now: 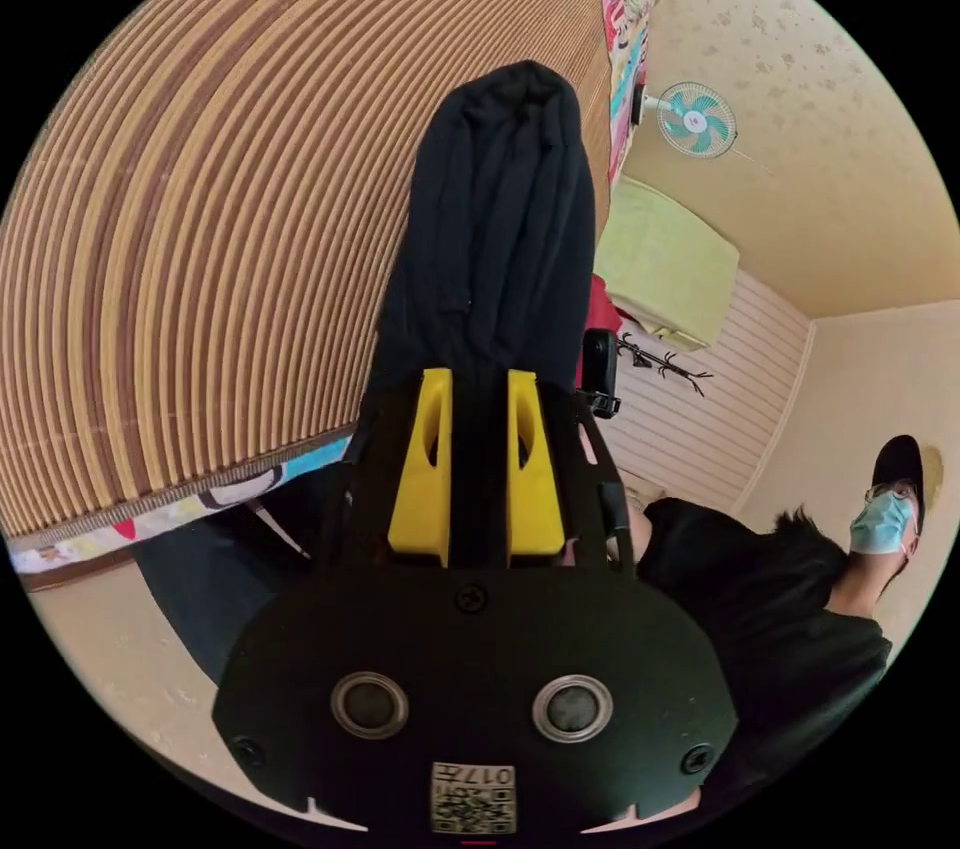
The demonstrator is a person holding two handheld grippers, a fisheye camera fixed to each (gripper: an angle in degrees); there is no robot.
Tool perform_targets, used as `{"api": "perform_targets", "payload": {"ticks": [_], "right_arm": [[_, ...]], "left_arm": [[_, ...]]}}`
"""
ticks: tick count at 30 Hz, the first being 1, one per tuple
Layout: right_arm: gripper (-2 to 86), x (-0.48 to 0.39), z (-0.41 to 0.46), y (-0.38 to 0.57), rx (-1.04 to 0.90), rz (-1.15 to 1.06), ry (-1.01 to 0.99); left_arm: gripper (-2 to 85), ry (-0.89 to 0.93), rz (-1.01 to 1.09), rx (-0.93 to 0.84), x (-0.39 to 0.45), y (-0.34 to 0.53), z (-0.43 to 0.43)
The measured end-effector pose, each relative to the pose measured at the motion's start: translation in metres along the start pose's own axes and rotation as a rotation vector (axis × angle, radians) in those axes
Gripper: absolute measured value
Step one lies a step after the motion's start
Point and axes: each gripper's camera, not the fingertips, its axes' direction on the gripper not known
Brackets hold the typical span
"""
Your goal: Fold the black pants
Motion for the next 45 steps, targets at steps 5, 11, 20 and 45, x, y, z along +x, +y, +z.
{"api": "perform_targets", "payload": {"ticks": [5,11,20,45], "right_arm": [[9.4,-0.042,-0.116,0.07,0.131,-0.086,0.01],[10.8,-0.122,-0.317,0.155,0.33,-0.17,0.279],[15.0,-0.041,-0.403,0.084,0.257,0.377,0.858],[10.1,-0.131,-0.097,0.223,1.186,0.532,0.858]], "left_arm": [[7.9,0.037,0.127,-0.087,0.107,0.02,0.072],[7.9,0.231,0.378,-0.241,0.269,-0.012,0.207],[4.1,-0.161,0.441,-0.609,0.367,-0.045,0.432],[8.0,-0.265,-0.55,0.418,0.035,0.179,-0.082]]}}
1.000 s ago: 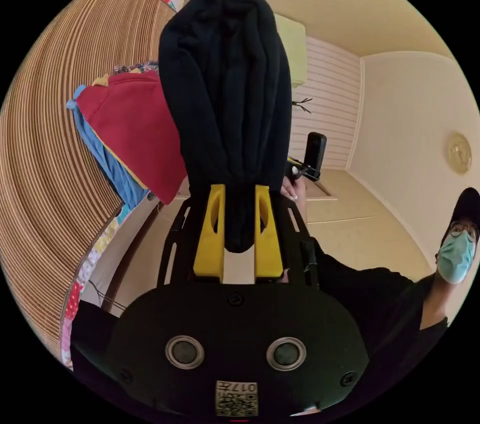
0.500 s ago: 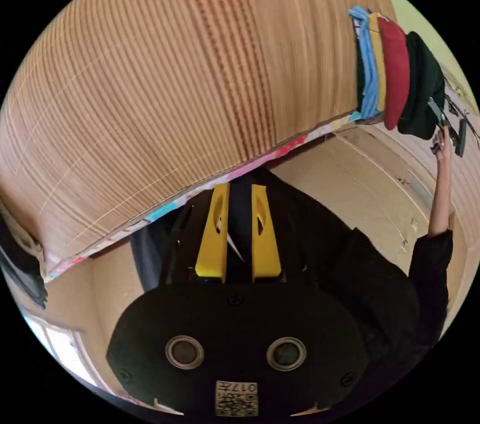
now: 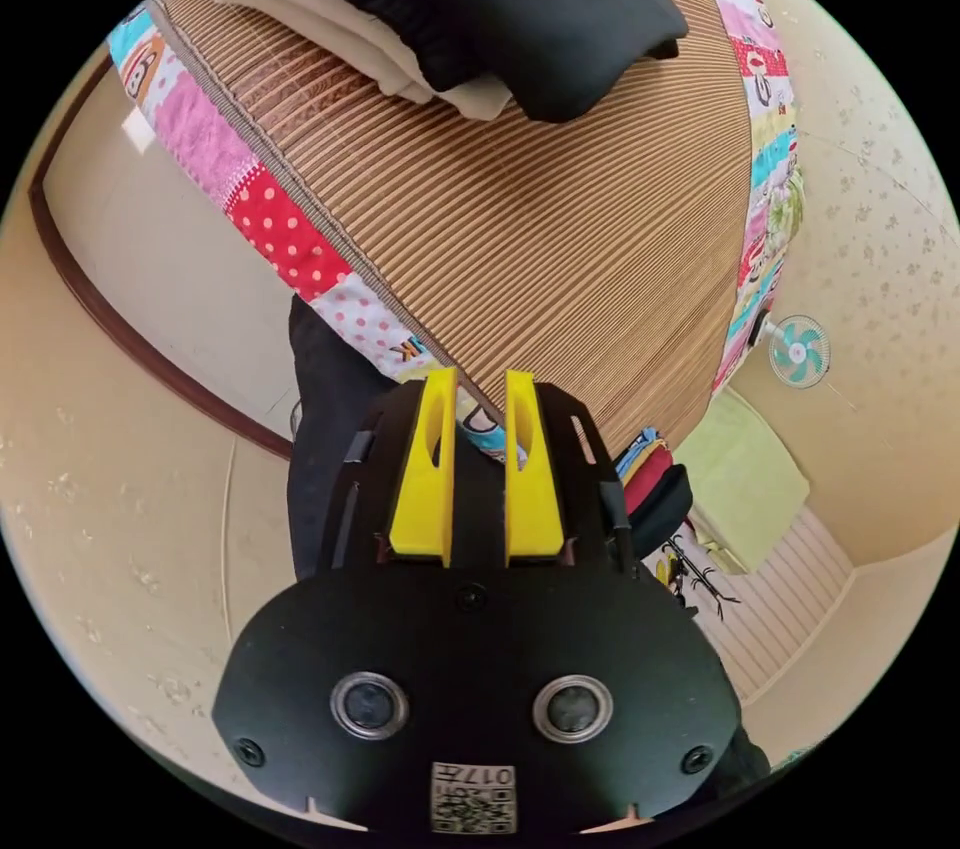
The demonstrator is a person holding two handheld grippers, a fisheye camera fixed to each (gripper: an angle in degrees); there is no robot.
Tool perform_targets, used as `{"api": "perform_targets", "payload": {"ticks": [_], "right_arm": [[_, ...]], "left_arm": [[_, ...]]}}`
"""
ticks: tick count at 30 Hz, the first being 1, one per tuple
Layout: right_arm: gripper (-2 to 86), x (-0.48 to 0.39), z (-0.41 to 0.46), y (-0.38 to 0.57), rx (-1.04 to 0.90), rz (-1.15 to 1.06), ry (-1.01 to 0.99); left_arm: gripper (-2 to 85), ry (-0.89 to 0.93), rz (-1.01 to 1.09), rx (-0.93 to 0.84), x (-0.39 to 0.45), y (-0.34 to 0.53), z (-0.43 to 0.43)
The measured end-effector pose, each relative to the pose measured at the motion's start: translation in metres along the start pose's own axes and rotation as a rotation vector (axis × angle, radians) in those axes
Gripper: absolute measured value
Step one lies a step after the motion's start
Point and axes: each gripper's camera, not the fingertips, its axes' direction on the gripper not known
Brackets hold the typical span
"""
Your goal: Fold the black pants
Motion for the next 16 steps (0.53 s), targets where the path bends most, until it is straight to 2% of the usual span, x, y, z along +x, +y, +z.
{"api": "perform_targets", "payload": {"ticks": [3,5,9,12,15,16], "right_arm": [[9.5,-0.047,0.017,0.038,-0.046,-0.035,-0.11],[9.2,-0.096,0.025,0.058,-0.068,-0.132,-0.161],[9.1,-0.153,0.017,0.086,-0.043,-0.245,-0.239],[9.0,-0.18,0.019,0.11,-0.085,-0.301,-0.261],[8.7,-0.188,0.027,0.139,-0.152,-0.342,-0.226],[8.5,-0.188,0.031,0.15,-0.182,-0.36,-0.203]], "left_arm": [[8.3,-0.018,0.052,0.054,-0.006,0.0,-0.02],[8.5,-0.043,0.159,0.261,0.011,-0.011,-0.088],[10.8,-0.198,0.243,0.414,0.031,-0.04,-0.174],[10.9,-0.251,0.267,0.381,0.028,-0.071,-0.206],[4.9,-0.152,0.206,0.22,0.008,-0.101,-0.192],[2.0,-0.059,0.161,0.151,-0.001,-0.106,-0.183]]}}
